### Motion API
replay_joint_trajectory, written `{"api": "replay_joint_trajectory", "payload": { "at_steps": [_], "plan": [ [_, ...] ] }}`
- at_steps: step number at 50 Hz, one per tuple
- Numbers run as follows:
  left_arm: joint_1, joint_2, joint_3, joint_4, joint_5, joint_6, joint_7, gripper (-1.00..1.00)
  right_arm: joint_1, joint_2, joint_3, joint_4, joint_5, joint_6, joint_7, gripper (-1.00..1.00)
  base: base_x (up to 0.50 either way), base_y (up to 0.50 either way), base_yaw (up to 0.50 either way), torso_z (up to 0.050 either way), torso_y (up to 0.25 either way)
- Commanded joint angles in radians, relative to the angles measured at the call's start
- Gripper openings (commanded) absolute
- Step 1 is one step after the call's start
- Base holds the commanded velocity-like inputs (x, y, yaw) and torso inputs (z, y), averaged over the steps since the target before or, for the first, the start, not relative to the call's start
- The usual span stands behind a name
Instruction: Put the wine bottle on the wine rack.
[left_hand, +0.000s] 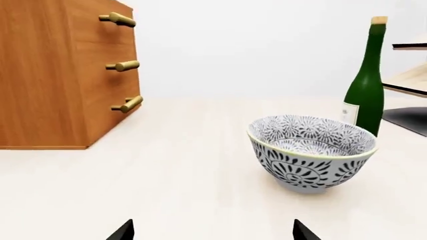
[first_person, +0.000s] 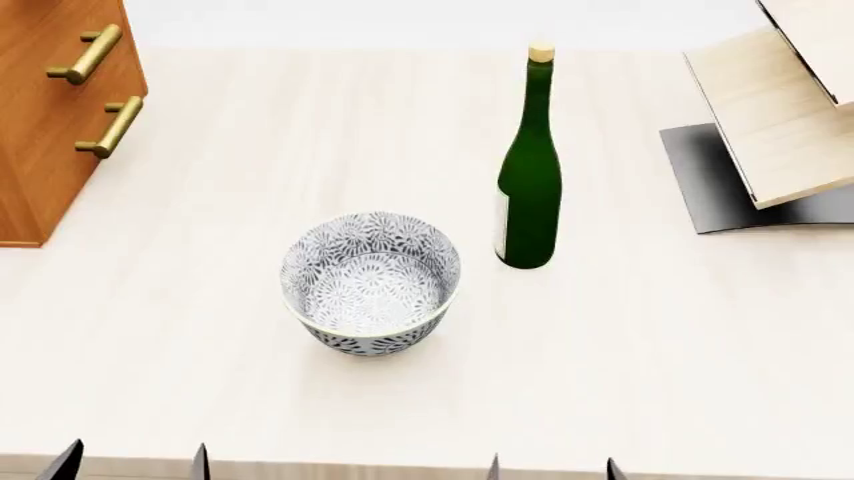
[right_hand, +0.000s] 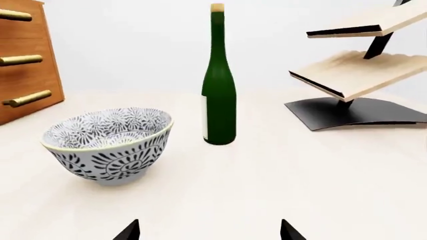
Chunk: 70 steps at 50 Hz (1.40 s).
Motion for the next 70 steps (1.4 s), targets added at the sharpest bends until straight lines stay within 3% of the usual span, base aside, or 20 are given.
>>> {"api": "replay_joint_trajectory", "payload": {
  "at_steps": [1, 12, 18, 29, 38, 50, 70],
  "plan": [
    [0.047, -0.027, 0.018, 0.178, 0.001, -0.036, -0.045, 1.00, -0.043, 0.029, -0.014, -0.199, 0.043, 0.065, 0.023, 1.00, 0.00, 0.00, 0.00, 0.000, 0.000],
    [0.108, -0.049, 0.034, 0.390, 0.014, -0.066, -0.077, 1.00, -0.096, 0.052, -0.022, -0.402, 0.069, 0.100, 0.048, 1.00, 0.00, 0.00, 0.00, 0.000, 0.000],
    [0.144, -0.057, 0.031, 0.464, 0.022, -0.001, -0.099, 1.00, -0.137, 0.065, -0.026, -0.496, 0.079, 0.089, 0.060, 1.00, 0.00, 0.00, 0.00, 0.000, 0.000],
    [0.210, -0.069, 0.034, 0.564, 0.073, 0.147, -0.149, 1.00, -0.197, 0.067, -0.032, -0.538, 0.070, -0.121, 0.065, 1.00, 0.00, 0.00, 0.00, 0.000, 0.000],
    [0.247, -0.078, 0.039, 0.597, 0.120, 0.246, -0.182, 1.00, -0.236, 0.060, -0.032, -0.539, 0.016, -0.337, 0.090, 1.00, 0.00, 0.00, 0.00, 0.000, 0.000],
    [0.250, -0.092, 0.050, 0.580, 0.134, 0.279, -0.203, 1.00, -0.266, 0.064, -0.049, -0.527, -0.011, -0.481, 0.108, 1.00, 0.00, 0.00, 0.00, 0.000, 0.000],
    [0.240, -0.108, 0.064, 0.567, 0.135, 0.284, -0.229, 1.00, -0.255, 0.086, -0.071, -0.514, -0.017, -0.468, 0.135, 1.00, 0.06, 0.00, 0.00, 0.000, 0.000]
  ]
}}
